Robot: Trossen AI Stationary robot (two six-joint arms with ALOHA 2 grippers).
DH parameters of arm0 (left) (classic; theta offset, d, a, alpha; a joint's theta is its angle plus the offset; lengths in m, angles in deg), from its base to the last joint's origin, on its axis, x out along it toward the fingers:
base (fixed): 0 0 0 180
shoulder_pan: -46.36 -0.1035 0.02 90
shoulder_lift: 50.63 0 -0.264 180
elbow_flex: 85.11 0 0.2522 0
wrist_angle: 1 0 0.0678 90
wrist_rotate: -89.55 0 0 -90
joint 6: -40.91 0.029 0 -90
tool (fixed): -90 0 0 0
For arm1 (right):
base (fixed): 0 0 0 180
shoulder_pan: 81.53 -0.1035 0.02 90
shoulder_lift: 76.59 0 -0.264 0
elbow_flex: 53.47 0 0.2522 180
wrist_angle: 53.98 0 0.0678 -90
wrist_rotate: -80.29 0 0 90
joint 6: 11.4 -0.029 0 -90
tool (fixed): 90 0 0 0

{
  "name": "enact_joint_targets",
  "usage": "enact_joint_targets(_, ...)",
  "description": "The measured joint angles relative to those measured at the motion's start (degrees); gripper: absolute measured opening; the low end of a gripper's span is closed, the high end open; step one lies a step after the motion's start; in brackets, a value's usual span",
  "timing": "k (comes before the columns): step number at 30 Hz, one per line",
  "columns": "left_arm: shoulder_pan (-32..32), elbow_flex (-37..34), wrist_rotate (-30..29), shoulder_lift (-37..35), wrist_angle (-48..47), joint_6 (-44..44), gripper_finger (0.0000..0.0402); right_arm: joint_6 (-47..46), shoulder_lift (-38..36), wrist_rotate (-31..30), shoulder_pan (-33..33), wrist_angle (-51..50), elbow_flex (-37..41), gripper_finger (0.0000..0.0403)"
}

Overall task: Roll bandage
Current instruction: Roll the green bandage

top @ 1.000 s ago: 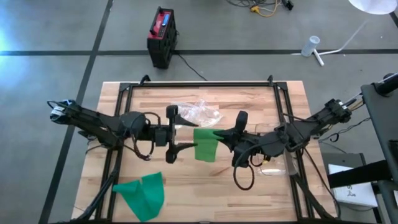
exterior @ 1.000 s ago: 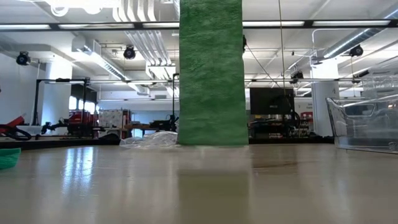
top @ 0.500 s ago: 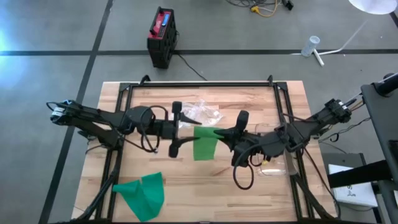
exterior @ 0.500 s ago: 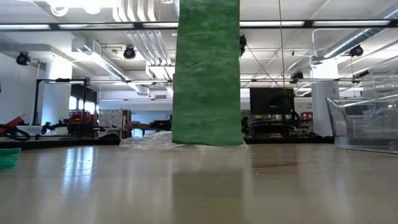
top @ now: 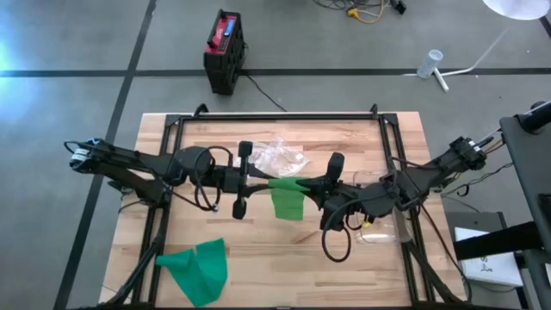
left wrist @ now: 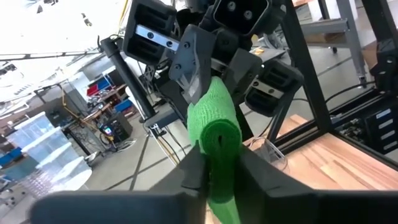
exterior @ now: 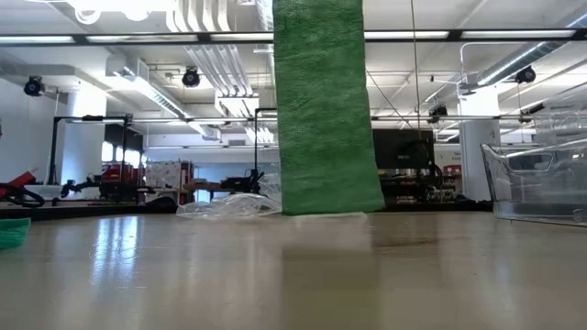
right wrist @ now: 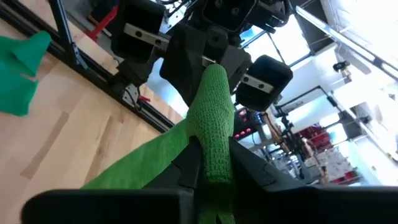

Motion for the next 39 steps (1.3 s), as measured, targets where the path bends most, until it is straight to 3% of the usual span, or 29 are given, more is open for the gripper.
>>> enact_joint_targets(7,0.0,-0.2,-1.4,-0.2,0.7,1.6,0.0017,-8.7,-1.6,1.6,-0.1,0.6,0.1,0.0119)
enact_joint_targets(11,0.1,-0.3,-1.7,-0.5,1.2,4.7,0.0017,-18.9,-3.6,8.9,0.1,3.2,0.0,0.0168)
enact_joint_targets(19,0.9,-1.0,-1.7,-0.6,3.7,8.1,0.0018,-29.8,-3.6,8.6,2.8,6.5,2.4,0.0221)
enact_joint_targets(29,1.7,-1.1,-1.7,-0.8,4.1,11.9,0.0018,-31.2,-4.2,9.7,4.9,6.6,3.7,0.0205)
enact_joint_targets(39,1.7,-1.1,-1.4,-0.9,5.0,10.4,0.0018,-29.5,-3.8,9.9,5.0,9.5,5.1,0.0152)
